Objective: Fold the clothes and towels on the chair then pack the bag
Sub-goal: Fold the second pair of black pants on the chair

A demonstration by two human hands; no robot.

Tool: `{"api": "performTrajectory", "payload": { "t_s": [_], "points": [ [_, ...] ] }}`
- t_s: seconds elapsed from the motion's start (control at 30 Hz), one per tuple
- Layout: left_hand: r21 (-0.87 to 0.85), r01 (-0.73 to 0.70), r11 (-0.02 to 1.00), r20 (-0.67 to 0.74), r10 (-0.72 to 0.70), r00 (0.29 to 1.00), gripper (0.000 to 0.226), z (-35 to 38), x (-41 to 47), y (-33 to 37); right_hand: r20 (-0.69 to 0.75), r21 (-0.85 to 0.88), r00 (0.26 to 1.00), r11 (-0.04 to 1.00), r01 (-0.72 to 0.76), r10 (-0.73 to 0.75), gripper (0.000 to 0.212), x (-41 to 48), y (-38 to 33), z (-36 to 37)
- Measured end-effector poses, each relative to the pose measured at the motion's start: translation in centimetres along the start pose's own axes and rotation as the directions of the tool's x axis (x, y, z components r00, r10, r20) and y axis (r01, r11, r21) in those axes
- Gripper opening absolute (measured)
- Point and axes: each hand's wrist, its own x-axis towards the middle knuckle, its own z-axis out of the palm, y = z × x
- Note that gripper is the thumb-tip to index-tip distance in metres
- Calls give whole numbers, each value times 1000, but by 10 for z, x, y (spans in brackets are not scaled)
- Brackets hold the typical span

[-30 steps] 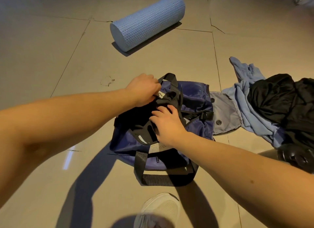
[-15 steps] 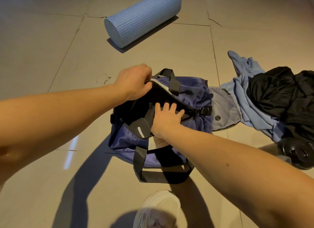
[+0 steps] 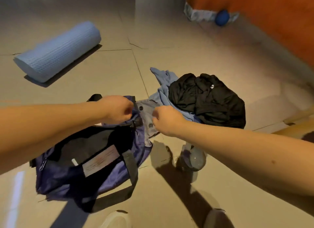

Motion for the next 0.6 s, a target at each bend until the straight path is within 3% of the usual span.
{"api": "performTrajectory", "payload": {
  "t_s": [0.2,0.33,0.4,0.5,0.6],
  "points": [
    [133,-133,982,58,126,990,14,-42,97,122,-200,179,927,942,-285,318,21,1,125,-60],
    [53,-124,991,-13,125,992,19,-31,162,183,-206,215,813,836,-505,544,18,-1,214,-54],
    [-8,-102,995,-44,102,994,10,-20,193,204,-191,252,751,770,-585,633,19,1,252,-42],
    [-60,-116,991,-57,113,992,23,-3,236,225,-170,275,687,704,-655,706,47,4,298,-24],
    [17,-180,983,-68,181,981,47,9,268,241,-114,319,662,659,-682,740,82,11,332,-9]
  ]
}}
